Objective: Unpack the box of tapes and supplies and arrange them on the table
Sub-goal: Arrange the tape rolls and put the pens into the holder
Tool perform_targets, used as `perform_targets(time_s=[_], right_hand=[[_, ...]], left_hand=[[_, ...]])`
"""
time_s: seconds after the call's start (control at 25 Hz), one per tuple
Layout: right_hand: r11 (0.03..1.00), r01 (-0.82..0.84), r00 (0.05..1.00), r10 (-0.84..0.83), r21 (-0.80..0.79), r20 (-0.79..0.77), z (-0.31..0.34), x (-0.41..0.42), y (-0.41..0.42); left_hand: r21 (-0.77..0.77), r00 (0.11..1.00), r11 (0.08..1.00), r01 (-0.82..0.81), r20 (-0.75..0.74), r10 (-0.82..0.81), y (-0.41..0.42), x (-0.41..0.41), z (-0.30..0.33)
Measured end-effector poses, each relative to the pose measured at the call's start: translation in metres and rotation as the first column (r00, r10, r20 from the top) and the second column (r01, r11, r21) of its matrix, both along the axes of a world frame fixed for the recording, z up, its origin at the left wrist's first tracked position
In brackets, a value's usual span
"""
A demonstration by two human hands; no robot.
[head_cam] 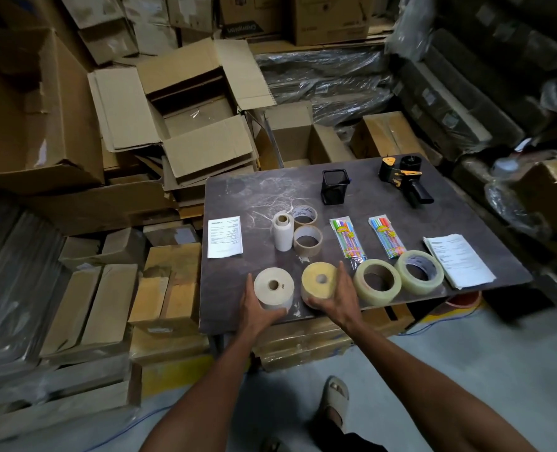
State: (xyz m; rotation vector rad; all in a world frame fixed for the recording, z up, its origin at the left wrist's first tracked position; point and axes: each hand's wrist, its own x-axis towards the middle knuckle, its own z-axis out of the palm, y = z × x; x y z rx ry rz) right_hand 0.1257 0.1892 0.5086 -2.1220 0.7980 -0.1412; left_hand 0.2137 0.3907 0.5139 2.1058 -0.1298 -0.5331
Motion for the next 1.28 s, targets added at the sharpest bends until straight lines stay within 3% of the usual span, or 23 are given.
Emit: perform_targets(time_s=[0.32, 0.56, 0.96, 1.28], right_hand=[[0.993, 0.084, 0.990, -0.092, 0.082, 0.107, -0.005, 0.005, -0.003], [0.992, 0.095, 0.991, -0.103, 0.084, 0.088, -0.003, 0.006, -0.007], [0.997, 0.030, 0.997, -0.035, 0.075, 0.064, 0.014, 0.008, -0.010], [0.999, -0.032, 0.982, 0.027, 0.024, 0.185, 0.053, 0.034, 0.008]], left_hand=[[-0.105, 0.983, 0.987, -0.121, 0.126, 0.134, -0.012, -0.003, -0.014], [-0.117, 0.967, 0.965, -0.233, 0.077, 0.243, -0.024, -0.001, -0.014], [-0.147, 0.936, 0.936, -0.320, 0.100, 0.336, 0.007, 0.006, -0.008], [-0.236, 0.888, 0.901, -0.363, 0.204, 0.411, 0.022, 0.027, 0.021]])
